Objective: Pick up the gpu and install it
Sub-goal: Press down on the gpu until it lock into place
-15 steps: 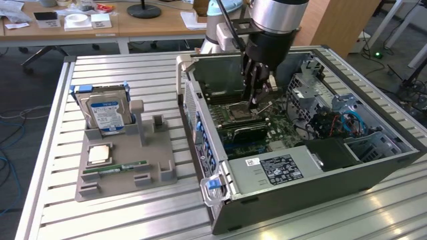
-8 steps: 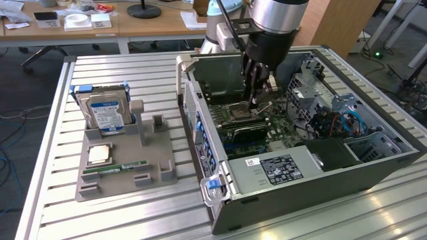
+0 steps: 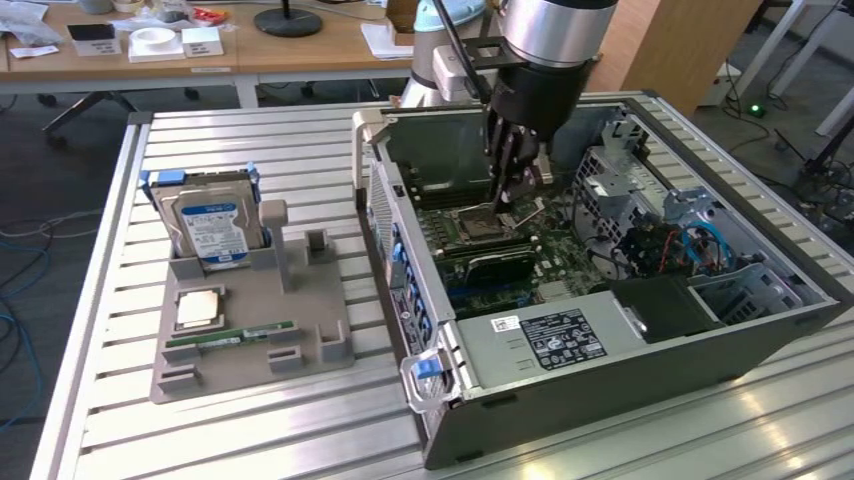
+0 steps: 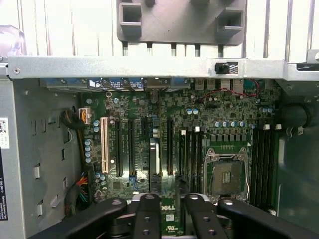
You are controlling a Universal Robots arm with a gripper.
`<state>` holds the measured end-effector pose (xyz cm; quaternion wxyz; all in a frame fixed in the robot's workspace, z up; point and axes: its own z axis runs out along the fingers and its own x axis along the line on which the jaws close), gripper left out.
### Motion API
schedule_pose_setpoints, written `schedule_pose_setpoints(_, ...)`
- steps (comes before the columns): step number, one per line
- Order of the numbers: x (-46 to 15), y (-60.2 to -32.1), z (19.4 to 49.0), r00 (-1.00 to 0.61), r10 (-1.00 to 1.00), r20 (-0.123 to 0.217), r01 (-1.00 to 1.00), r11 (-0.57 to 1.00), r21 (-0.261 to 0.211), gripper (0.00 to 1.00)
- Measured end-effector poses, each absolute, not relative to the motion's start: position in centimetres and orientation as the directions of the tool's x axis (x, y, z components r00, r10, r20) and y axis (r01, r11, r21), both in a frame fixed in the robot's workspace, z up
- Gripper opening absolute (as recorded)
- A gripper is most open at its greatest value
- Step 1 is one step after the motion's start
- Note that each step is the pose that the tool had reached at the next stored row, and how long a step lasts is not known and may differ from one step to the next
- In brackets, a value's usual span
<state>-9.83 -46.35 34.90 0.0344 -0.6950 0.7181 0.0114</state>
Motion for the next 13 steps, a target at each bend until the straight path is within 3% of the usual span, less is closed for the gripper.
schedule_pose_setpoints(5, -9.83, -46.35, 34.90, -0.032, -0.997, -0.065, -0.999, 0.034, -0.031, 0.11)
schedule_pose_setpoints(13, -9.04, -46.34, 34.86, -0.032, -0.997, -0.065, -0.999, 0.034, -0.031, 0.11)
